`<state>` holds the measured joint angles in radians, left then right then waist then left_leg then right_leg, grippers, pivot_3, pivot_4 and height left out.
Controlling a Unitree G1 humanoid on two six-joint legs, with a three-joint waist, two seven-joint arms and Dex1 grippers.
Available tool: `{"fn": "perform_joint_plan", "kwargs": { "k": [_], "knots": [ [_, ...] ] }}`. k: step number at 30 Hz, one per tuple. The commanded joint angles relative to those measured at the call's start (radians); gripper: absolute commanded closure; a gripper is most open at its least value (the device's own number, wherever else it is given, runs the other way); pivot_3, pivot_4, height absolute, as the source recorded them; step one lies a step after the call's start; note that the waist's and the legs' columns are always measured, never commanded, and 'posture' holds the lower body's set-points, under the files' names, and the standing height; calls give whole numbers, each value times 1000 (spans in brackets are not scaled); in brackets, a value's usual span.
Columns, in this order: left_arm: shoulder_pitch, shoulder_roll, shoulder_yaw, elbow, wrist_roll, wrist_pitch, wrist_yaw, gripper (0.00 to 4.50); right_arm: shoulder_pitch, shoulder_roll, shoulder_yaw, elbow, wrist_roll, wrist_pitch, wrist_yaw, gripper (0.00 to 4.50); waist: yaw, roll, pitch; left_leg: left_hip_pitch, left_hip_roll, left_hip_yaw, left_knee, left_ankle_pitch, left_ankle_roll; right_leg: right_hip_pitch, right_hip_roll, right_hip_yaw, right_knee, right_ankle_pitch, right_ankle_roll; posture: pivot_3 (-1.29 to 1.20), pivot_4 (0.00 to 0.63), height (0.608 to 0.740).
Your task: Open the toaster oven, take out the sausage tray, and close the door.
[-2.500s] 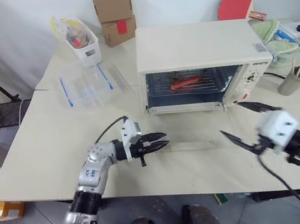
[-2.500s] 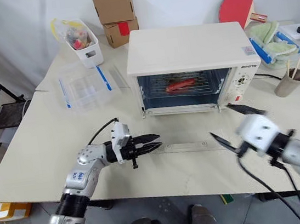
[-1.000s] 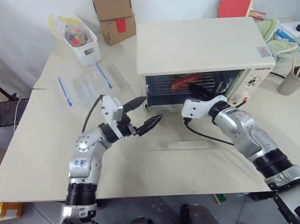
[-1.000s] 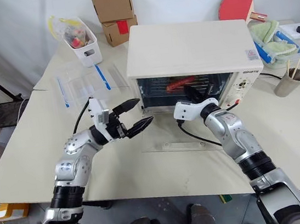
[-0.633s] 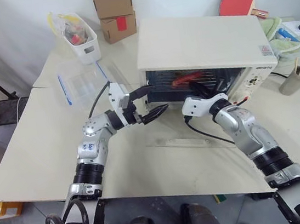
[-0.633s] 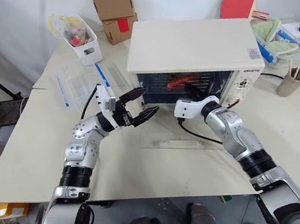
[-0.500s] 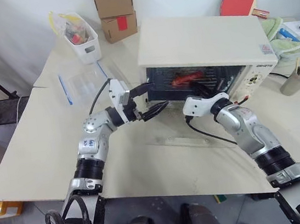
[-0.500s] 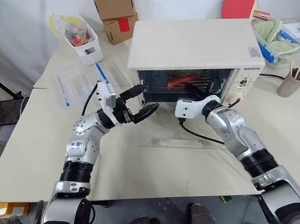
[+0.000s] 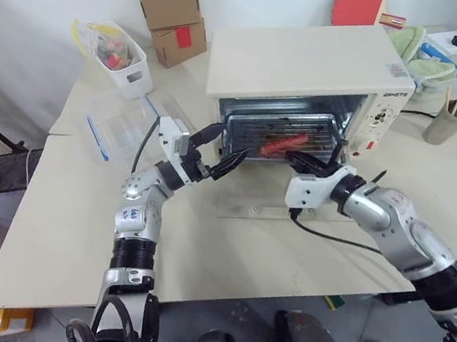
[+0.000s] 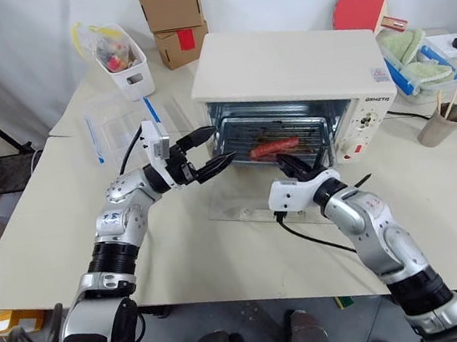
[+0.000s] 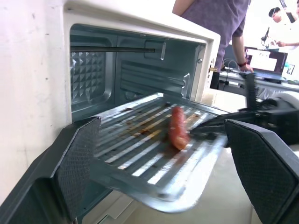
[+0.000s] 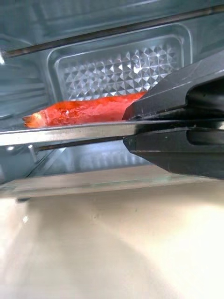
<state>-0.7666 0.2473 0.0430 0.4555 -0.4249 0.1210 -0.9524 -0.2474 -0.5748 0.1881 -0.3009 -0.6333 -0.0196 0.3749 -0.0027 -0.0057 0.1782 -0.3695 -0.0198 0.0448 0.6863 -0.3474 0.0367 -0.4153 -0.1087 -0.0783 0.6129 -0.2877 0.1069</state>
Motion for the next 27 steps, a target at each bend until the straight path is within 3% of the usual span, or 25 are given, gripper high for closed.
{"fn": "perform_joint_plan", "kwargs": {
  "k": [1,9,16,20,27],
  "knots": [
    [9,24,39,-45,-48,59,-14,0,38,-4,-50,-132,11,-19,-12,4499,0,0,0,0,0,0,0,0,0,0,0,0,0,0,0,0,150,740],
    [149,110,95,-226,-161,335,13,0,231,-30,-93,-256,-38,-71,-30,4499,2,0,0,1,0,-1,1,0,0,2,-1,2,1,0,0,0,150,740],
    [215,196,179,-397,-405,870,152,0,288,-53,-123,-288,-27,-141,-20,4499,2,0,0,1,-1,-5,2,0,0,3,-4,6,1,0,0,0,150,740],
    [167,205,267,-367,-547,1179,275,0,242,-61,-119,-267,14,-212,-27,4499,1,0,0,1,-1,-7,3,0,0,3,-4,7,3,0,0,0,150,740],
    [56,144,438,-218,-659,1385,419,0,150,-84,-72,-174,63,-313,12,4499,1,0,0,2,-2,-7,5,0,-1,3,-3,7,5,0,0,0,150,740]
  ]
}}
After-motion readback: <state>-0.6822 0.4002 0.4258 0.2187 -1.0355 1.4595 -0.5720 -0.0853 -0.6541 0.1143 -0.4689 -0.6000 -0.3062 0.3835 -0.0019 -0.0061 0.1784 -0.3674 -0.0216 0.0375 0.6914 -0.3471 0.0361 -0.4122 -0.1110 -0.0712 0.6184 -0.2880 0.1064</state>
